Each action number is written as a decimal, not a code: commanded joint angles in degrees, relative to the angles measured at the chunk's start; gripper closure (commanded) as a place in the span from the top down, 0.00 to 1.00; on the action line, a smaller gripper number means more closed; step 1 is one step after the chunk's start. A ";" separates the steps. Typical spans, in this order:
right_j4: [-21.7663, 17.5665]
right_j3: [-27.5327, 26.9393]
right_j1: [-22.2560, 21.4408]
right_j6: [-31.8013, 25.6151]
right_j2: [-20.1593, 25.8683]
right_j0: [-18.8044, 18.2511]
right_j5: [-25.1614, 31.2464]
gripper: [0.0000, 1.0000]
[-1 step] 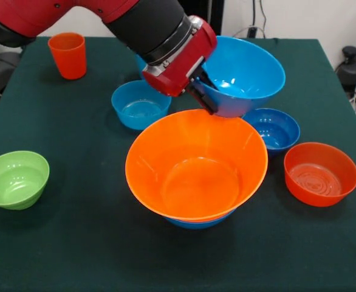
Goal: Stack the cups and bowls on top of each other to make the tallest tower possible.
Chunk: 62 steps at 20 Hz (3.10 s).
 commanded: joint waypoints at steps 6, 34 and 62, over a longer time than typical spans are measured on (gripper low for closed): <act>1.52 -6.63 1.87 -21.36 -1.57 2.93 6.99 0.00; 4.01 -20.69 6.77 -34.47 -2.09 6.83 14.84 0.00; 5.98 -34.45 6.35 -37.73 -2.47 10.32 22.60 0.00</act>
